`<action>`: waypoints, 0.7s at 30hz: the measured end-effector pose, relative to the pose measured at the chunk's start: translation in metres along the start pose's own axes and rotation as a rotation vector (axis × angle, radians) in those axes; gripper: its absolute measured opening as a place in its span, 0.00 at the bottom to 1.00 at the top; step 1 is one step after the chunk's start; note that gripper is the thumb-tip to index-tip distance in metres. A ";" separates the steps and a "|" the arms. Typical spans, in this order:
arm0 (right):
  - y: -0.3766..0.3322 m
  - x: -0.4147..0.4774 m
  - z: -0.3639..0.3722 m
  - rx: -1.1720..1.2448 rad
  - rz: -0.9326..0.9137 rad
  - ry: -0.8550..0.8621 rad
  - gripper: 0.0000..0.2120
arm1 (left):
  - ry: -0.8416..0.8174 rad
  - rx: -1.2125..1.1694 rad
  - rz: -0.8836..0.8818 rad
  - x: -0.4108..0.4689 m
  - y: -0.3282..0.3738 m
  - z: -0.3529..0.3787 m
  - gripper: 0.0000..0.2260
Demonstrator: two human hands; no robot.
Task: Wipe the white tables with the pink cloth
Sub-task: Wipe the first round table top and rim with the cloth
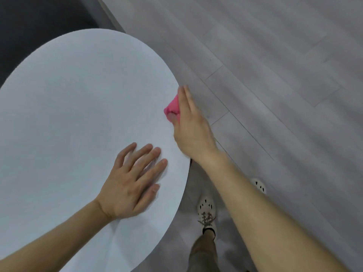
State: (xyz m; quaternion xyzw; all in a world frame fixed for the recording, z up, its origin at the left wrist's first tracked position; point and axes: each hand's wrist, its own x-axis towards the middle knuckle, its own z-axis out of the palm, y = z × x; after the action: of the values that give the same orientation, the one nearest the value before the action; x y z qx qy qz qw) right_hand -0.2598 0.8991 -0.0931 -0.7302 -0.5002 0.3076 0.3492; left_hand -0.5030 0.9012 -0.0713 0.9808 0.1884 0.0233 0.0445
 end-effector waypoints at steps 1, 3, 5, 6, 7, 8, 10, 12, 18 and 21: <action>-0.002 0.036 -0.005 -0.008 -0.022 -0.050 0.35 | -0.006 0.002 0.002 0.006 -0.002 -0.006 0.23; -0.003 0.084 -0.008 -0.010 -0.082 -0.106 0.34 | 0.020 -0.003 -0.044 0.027 -0.010 -0.018 0.18; -0.001 0.078 -0.007 0.039 -0.085 -0.118 0.34 | 0.082 0.009 -0.222 0.060 -0.029 -0.022 0.16; 0.003 0.055 -0.007 0.064 -0.088 -0.115 0.34 | 0.127 0.019 -0.357 0.080 -0.044 -0.023 0.18; 0.006 0.027 -0.009 0.091 -0.097 -0.108 0.35 | 0.168 0.036 -0.507 0.100 -0.062 -0.021 0.19; 0.009 -0.001 -0.012 0.126 -0.107 -0.115 0.36 | 0.190 0.043 -0.661 0.120 -0.081 -0.020 0.21; 0.015 -0.044 -0.020 0.211 -0.094 -0.198 0.37 | 0.182 0.017 -0.916 0.152 -0.116 -0.013 0.24; 0.015 -0.042 -0.029 0.221 -0.080 -0.287 0.38 | 0.175 0.008 -1.042 0.170 -0.135 -0.001 0.27; -0.006 0.161 -0.003 0.092 -0.180 -0.296 0.30 | 0.256 0.070 -1.071 0.170 -0.139 0.012 0.25; -0.021 0.204 0.003 0.099 -0.187 -0.329 0.22 | 0.251 0.068 -1.076 0.172 -0.137 0.010 0.25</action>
State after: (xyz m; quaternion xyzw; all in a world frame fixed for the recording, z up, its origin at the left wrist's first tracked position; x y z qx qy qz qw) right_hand -0.2103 1.0977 -0.0979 -0.6025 -0.6003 0.4133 0.3253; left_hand -0.3929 1.0908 -0.0898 0.7366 0.6676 0.1081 -0.0043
